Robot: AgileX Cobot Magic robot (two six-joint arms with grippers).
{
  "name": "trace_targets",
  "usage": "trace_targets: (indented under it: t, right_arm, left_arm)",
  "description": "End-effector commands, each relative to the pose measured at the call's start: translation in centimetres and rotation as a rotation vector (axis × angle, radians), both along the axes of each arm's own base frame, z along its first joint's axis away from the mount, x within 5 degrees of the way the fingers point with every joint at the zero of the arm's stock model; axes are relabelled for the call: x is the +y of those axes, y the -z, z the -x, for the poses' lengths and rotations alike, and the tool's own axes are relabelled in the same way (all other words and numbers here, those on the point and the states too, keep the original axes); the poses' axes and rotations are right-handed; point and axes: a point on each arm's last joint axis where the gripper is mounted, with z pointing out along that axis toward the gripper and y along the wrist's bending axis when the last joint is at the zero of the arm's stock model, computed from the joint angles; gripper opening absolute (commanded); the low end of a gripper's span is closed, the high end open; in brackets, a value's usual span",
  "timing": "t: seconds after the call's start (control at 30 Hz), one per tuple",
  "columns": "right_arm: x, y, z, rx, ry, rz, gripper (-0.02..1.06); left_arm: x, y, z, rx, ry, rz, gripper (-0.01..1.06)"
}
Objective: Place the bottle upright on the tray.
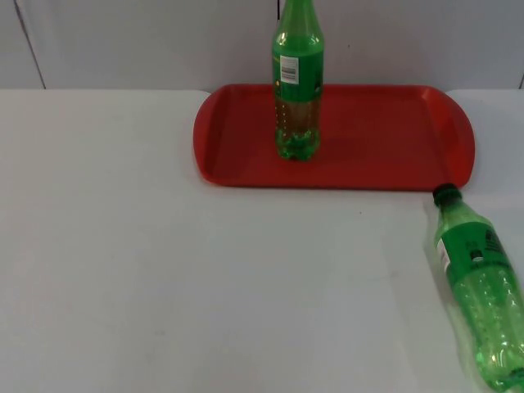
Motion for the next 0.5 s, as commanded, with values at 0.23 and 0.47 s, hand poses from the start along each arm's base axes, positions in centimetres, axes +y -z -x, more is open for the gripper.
trace_targets:
  t: [0.23, 0.47]
  right_arm:
    - [0.0, 0.0, 0.0, -0.008, 0.001, -0.004, 1.05]
    - [0.0, 0.0, 0.0, -0.008, 0.001, -0.004, 1.05]
  left_arm:
    - [0.0, 1.5, 3.3, -0.035, 0.057, -0.037, 1.05]
    - [0.3, 2.3, 5.1, -0.014, 0.067, -0.076, 1.05]
